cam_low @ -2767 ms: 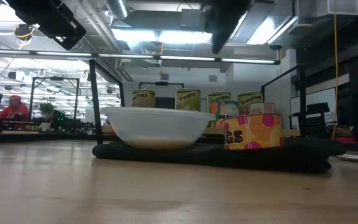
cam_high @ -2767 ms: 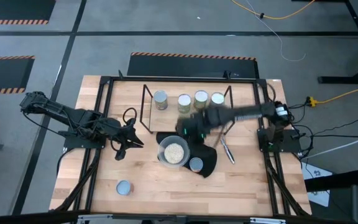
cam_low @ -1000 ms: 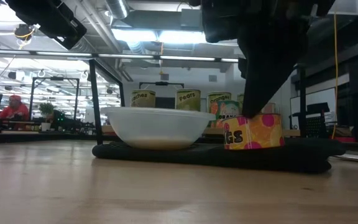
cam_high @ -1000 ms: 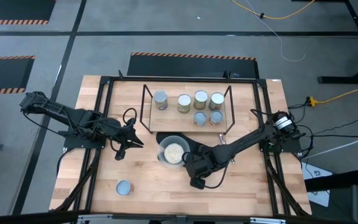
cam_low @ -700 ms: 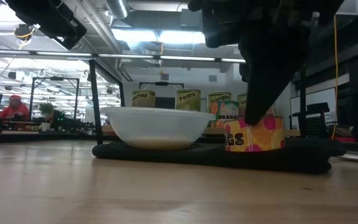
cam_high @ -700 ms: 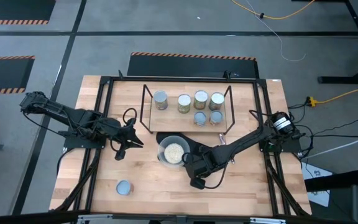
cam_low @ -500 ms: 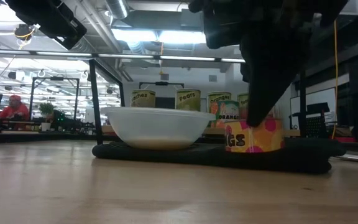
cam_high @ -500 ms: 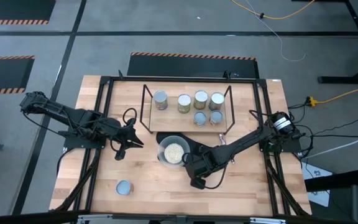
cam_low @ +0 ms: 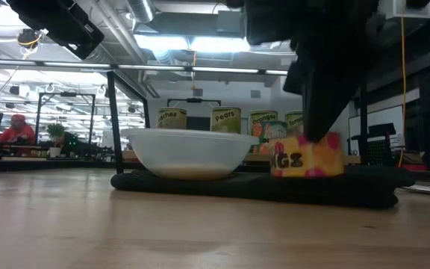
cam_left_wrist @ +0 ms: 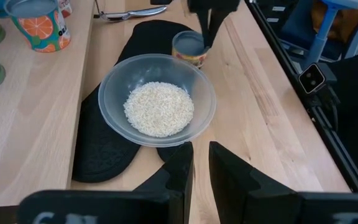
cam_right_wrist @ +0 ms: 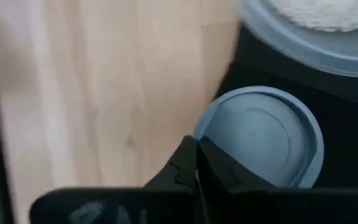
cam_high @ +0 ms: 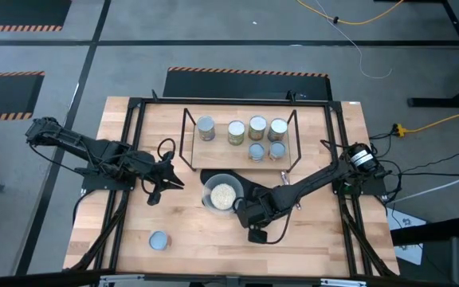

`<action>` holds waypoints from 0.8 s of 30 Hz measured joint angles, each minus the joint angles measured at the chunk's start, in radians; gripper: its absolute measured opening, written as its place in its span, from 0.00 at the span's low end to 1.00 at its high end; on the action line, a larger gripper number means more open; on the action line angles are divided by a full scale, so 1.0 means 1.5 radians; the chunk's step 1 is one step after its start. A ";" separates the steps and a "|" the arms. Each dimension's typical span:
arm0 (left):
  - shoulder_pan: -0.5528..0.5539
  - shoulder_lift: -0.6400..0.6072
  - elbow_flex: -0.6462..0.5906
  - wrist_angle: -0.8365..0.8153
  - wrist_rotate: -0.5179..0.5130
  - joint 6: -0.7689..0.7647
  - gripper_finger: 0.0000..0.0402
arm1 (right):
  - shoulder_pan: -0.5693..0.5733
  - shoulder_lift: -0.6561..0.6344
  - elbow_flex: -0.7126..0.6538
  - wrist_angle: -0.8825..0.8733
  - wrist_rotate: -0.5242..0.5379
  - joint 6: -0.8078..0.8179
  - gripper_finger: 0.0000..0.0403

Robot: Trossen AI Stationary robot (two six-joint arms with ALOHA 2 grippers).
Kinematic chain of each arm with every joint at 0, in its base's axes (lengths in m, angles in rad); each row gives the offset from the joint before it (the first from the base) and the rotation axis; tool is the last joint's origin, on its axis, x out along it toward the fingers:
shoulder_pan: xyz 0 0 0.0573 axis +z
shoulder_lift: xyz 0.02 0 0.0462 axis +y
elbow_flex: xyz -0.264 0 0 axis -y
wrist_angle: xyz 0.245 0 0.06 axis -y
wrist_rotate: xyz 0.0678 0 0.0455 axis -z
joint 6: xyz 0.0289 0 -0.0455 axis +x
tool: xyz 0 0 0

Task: Pick and place cans onto a shelf
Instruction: Put the canned pineapple rings on the shelf

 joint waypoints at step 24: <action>0.000 0.000 0.000 0.001 0.000 -0.001 0.11 | -0.144 -0.002 0.230 -0.181 -0.035 -0.686 0.02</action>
